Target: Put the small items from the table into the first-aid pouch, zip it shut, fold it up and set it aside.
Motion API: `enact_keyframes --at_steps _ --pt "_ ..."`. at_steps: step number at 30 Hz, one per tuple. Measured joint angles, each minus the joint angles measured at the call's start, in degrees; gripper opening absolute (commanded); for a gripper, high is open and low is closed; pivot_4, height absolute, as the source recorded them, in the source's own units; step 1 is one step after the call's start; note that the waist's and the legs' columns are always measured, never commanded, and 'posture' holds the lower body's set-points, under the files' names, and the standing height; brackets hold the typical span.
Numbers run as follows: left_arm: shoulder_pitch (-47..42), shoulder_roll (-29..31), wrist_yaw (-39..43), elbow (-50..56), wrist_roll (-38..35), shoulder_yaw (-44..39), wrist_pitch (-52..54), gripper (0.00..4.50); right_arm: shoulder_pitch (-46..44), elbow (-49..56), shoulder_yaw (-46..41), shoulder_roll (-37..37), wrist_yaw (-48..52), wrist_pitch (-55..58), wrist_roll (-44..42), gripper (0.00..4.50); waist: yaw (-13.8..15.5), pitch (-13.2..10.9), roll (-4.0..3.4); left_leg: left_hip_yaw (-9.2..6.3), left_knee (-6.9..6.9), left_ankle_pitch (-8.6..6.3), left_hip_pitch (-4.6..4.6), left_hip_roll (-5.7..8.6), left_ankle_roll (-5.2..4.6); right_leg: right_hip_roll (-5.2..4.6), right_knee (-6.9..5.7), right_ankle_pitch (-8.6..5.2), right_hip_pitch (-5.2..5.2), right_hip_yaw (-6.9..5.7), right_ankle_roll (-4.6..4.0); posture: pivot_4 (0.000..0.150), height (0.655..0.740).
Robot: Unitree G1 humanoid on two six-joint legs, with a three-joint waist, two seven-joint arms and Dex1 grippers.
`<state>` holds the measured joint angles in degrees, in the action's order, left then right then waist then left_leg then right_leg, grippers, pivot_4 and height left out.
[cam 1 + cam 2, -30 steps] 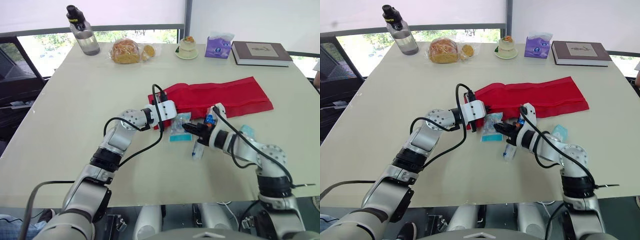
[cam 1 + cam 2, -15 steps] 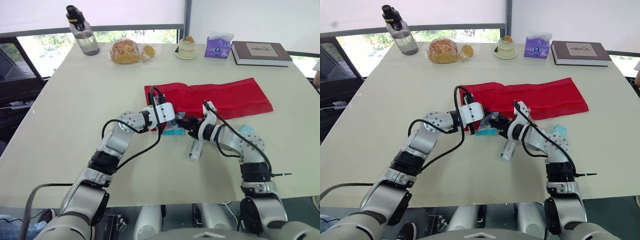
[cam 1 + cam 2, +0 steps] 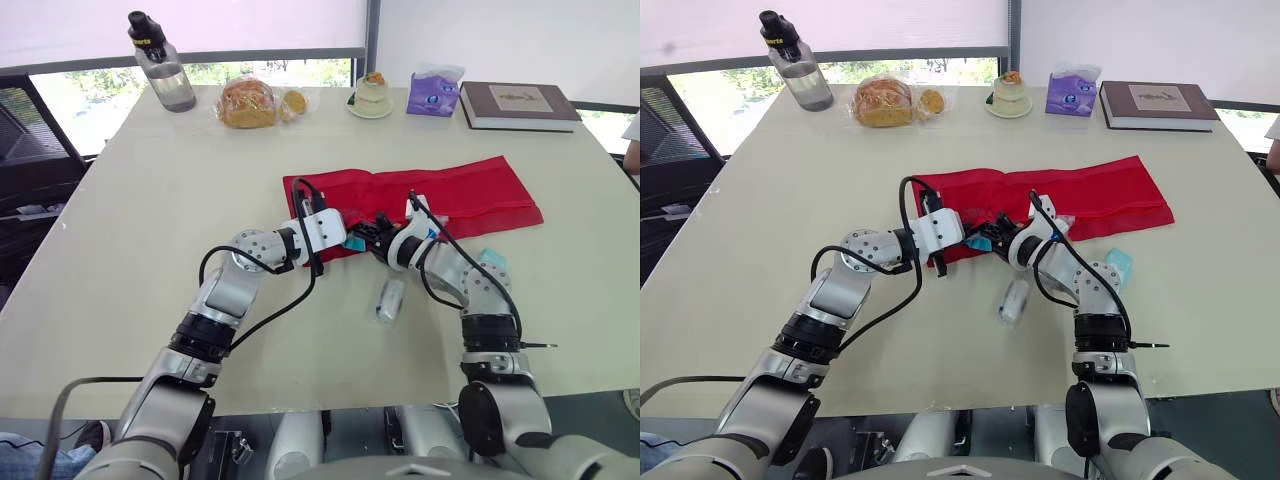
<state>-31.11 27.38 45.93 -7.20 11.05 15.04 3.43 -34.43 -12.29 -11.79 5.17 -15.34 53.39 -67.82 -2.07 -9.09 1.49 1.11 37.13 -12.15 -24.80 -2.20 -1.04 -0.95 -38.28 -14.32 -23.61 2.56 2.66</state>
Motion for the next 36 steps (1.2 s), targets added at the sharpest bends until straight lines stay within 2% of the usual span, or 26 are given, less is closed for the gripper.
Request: enact_keyframes --at_steps 6,19,25,29,30,31,33,34,36 --pt "-2.23 -0.45 0.63 -3.99 -1.28 -0.64 -0.07 0.00 1.09 3.55 1.30 -1.06 1.26 2.15 2.96 2.62 -0.17 0.00 0.00 -0.01 0.00 0.00 0.00 0.00 0.00 0.01 -0.02 0.00 0.00 -0.01 0.00 0.150 0.7400" --pt "-5.98 -4.36 4.19 -13.51 -13.65 -6.92 7.13 0.00 4.54 11.73 4.96 -5.19 5.50 7.28 8.60 2.62 -0.30 0.00 0.00 -0.01 0.01 0.00 0.01 0.02 0.00 0.02 -0.04 0.00 -0.01 -0.01 0.01 0.150 0.7400" --pt "-7.82 -4.62 7.32 -16.78 -18.05 -8.29 11.31 0.00 4.81 18.42 10.20 -13.67 12.54 8.60 14.16 2.62 -0.29 0.00 0.00 -0.02 0.03 0.00 0.00 0.04 0.00 0.02 -0.03 -0.01 -0.01 -0.01 0.01 0.150 0.7400" --pt "-8.70 -4.26 8.83 -18.67 -18.12 -8.28 11.51 0.00 4.62 25.94 16.73 -23.63 21.77 4.97 21.88 1.76 -0.28 0.00 0.00 0.00 0.02 0.00 0.00 0.06 0.00 0.03 -0.01 -0.02 -0.02 0.00 0.02 0.150 0.7400" --pt "-8.69 -4.26 8.87 -18.78 -18.12 -8.28 11.51 0.00 4.61 26.23 17.11 -24.07 22.36 4.59 22.55 1.58 -0.31 0.00 0.00 0.00 0.02 0.00 0.01 0.06 0.00 0.04 0.00 -0.02 -0.02 0.00 0.02 0.150 0.7400" --pt "-8.70 -4.26 8.99 -18.94 -18.10 -8.28 11.46 0.00 4.61 26.56 18.21 -24.97 23.66 3.54 24.12 0.93 -0.34 0.00 0.00 0.01 0.02 0.00 0.01 0.06 0.00 0.06 0.00 -0.02 -0.02 0.01 0.02 0.150 0.7400" --pt "-8.72 -4.25 9.47 -19.50 -18.09 -8.26 11.24 0.00 4.31 27.50 22.82 -26.32 27.49 0.97 28.25 0.33 -0.34 0.00 0.00 0.00 0.02 0.00 0.02 0.06 0.00 0.15 0.00 -0.02 -0.03 0.00 0.02 0.150 0.7400" --pt "-8.80 -4.28 9.74 -19.81 -18.09 -8.24 11.13 0.00 3.89 27.52 25.13 -25.82 28.84 -0.03 30.05 0.11 -0.32 0.00 0.00 -0.02 0.02 0.00 0.03 0.06 0.00 0.18 -0.02 -0.02 -0.03 -0.01 0.01 0.150 0.7400" --pt "-8.98 -4.33 10.09 -20.11 -18.08 -8.23 10.96 0.00 3.25 27.40 27.89 -24.61 30.25 -1.04 32.51 0.11 -0.25 0.00 0.00 -0.05 0.02 0.00 0.02 0.05 0.00 0.20 -0.02 -0.02 -0.03 -0.03 0.01 0.150 0.7400"
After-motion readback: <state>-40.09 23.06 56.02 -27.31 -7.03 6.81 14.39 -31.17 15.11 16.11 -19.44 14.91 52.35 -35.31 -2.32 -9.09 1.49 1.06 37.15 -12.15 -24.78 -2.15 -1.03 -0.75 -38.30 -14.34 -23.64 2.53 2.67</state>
